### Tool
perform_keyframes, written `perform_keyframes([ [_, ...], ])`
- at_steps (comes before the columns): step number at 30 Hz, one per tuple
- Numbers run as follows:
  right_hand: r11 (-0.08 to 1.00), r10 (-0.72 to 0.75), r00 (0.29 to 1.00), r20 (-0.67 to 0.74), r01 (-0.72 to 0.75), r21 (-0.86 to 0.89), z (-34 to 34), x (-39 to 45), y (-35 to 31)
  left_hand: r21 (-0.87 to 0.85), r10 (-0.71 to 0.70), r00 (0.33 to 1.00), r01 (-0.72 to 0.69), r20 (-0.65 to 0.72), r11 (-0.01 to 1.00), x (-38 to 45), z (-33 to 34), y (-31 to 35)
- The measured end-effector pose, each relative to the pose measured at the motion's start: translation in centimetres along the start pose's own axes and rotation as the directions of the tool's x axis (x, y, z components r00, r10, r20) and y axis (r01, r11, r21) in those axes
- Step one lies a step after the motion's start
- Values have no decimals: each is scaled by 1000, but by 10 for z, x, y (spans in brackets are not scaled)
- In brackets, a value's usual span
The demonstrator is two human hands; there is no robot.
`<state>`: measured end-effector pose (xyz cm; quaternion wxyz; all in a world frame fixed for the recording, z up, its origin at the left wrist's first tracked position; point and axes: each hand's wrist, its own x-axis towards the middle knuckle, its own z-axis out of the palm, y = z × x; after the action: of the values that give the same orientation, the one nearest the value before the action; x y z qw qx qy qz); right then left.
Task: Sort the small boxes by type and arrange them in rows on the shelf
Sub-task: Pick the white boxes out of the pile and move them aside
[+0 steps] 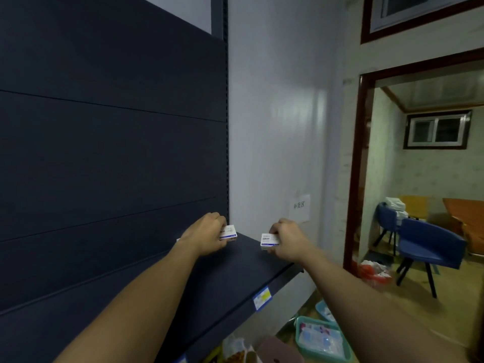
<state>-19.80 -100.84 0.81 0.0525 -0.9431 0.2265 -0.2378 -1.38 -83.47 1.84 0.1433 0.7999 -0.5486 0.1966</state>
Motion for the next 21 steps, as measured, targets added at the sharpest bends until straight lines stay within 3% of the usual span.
perform_keyframes([
  [14, 969, -220, 975, 40, 214, 121, 85, 116, -27, 44, -336, 942, 337, -12, 941, -3, 23, -91],
  [21, 897, -424, 905, 27, 416, 152, 115, 169, -35, 154, -483, 875, 483, -42, 862, 1, 44, -99],
])
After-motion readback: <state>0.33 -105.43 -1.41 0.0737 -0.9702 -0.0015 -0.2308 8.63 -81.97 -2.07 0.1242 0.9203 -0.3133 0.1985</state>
